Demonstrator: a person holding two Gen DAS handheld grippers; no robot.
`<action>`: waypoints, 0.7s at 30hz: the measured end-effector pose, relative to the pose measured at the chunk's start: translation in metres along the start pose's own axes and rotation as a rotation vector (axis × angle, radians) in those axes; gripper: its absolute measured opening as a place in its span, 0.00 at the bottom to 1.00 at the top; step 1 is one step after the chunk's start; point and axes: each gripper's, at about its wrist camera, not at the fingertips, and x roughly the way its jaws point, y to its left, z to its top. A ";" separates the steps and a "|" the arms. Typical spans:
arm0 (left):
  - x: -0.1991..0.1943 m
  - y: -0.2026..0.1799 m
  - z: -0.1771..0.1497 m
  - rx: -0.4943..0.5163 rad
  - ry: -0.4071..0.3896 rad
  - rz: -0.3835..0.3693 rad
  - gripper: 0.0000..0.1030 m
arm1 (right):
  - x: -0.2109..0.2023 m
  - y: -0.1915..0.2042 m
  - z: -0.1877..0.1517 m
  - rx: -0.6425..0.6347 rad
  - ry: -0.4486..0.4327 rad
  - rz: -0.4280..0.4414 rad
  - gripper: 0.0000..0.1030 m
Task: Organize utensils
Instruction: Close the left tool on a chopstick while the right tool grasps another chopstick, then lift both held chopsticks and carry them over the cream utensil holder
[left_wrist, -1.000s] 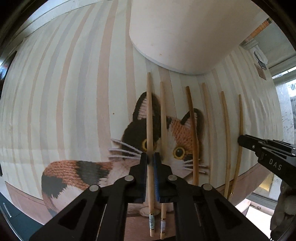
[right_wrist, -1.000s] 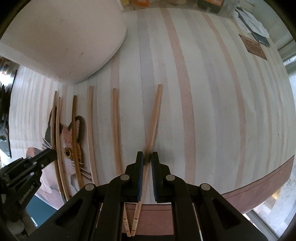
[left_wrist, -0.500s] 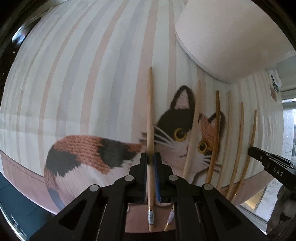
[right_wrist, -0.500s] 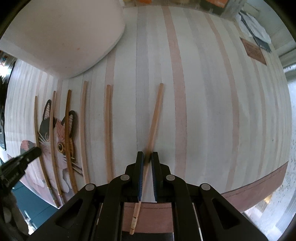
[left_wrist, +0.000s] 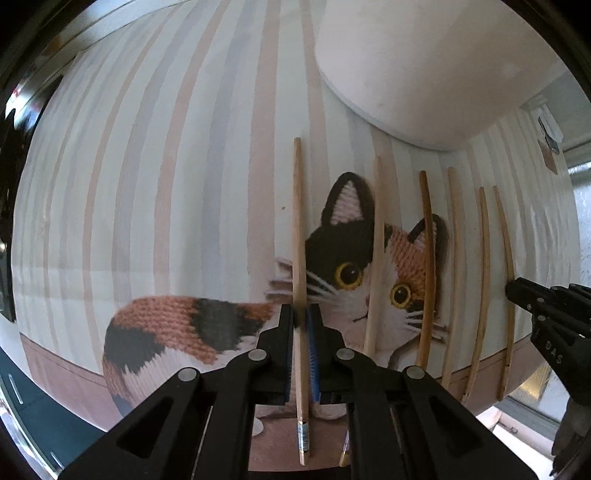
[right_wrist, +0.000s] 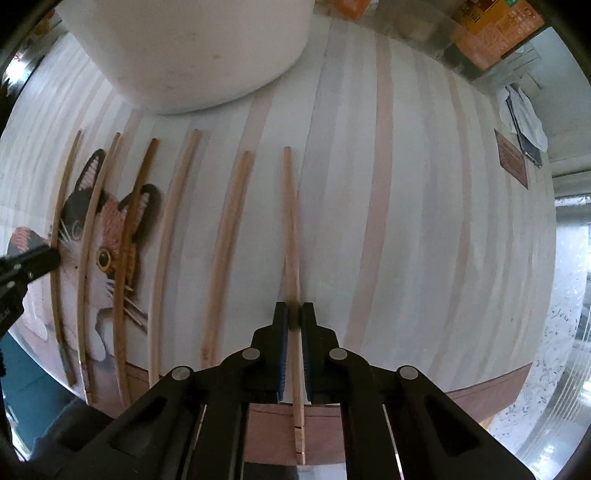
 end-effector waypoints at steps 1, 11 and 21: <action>0.001 -0.002 0.002 -0.004 0.002 -0.005 0.05 | 0.001 -0.002 -0.001 0.016 0.012 0.024 0.07; 0.004 -0.023 -0.008 0.018 0.018 0.017 0.07 | 0.003 -0.046 -0.005 0.087 0.050 0.126 0.08; 0.004 -0.024 -0.019 0.027 0.014 0.033 0.08 | 0.004 -0.045 -0.004 0.092 0.046 0.116 0.08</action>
